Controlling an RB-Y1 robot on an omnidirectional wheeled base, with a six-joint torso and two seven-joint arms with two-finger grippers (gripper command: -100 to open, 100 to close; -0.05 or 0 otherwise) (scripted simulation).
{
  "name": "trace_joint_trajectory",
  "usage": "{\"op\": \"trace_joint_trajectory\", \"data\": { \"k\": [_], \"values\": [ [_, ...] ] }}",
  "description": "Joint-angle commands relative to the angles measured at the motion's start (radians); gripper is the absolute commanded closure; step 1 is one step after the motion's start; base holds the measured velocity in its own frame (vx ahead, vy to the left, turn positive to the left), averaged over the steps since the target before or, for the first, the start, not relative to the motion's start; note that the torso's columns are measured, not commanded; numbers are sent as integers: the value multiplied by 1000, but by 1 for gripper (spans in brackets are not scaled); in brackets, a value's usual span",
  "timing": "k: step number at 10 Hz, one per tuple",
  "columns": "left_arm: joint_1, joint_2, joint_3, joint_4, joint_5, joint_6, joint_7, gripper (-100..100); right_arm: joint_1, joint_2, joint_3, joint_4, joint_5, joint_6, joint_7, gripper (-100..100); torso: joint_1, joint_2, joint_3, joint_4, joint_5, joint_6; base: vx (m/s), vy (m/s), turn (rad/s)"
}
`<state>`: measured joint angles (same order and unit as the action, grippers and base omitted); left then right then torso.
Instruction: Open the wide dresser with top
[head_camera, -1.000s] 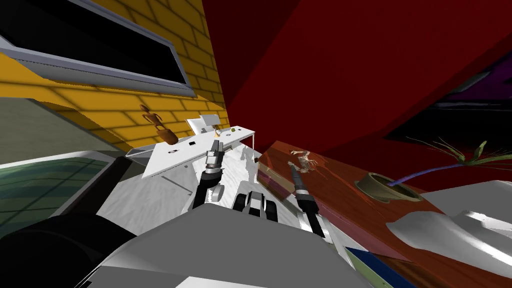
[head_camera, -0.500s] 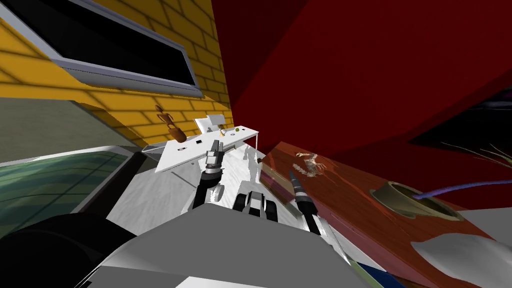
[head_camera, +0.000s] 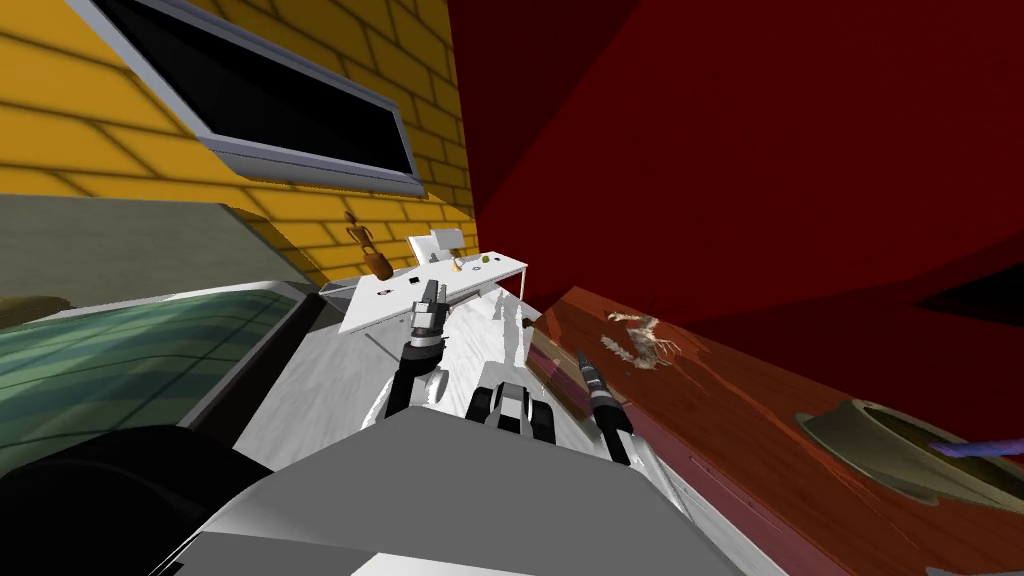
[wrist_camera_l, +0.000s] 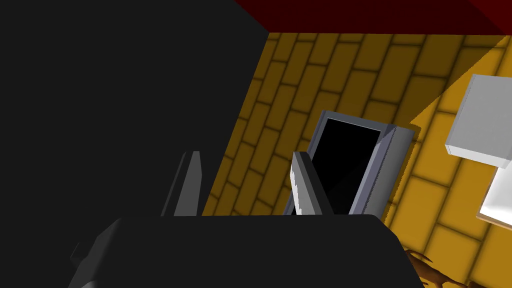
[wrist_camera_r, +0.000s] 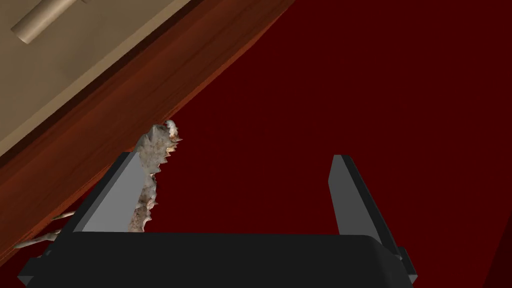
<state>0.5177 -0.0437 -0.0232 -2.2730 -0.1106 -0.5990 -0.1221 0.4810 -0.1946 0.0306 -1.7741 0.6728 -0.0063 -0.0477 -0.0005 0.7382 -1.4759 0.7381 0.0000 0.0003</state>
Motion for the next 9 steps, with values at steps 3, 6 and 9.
{"op": "trace_joint_trajectory", "data": {
  "k": [3, 6, 9],
  "values": [
    [0, 0, 0, 0, 0, 0, 0, 0, -9, -8, 11, 82, 116, 137, 9, -100, 1, 0, 0, 0, 0, 0, 18, 37, 205],
    [0, 0, 0, 0, 0, 0, 0, 0, -15, -10, 13, 135, 195, 196, 14, -100, -1, 0, 0, 0, 0, 0, 14, 29, 72],
    [0, 0, 0, 0, 0, 0, 0, 0, -21, -11, 14, 183, 275, 271, 19, -100, 1, -1, 0, 0, 0, -1, 25, 28, 180]
  ]
}}
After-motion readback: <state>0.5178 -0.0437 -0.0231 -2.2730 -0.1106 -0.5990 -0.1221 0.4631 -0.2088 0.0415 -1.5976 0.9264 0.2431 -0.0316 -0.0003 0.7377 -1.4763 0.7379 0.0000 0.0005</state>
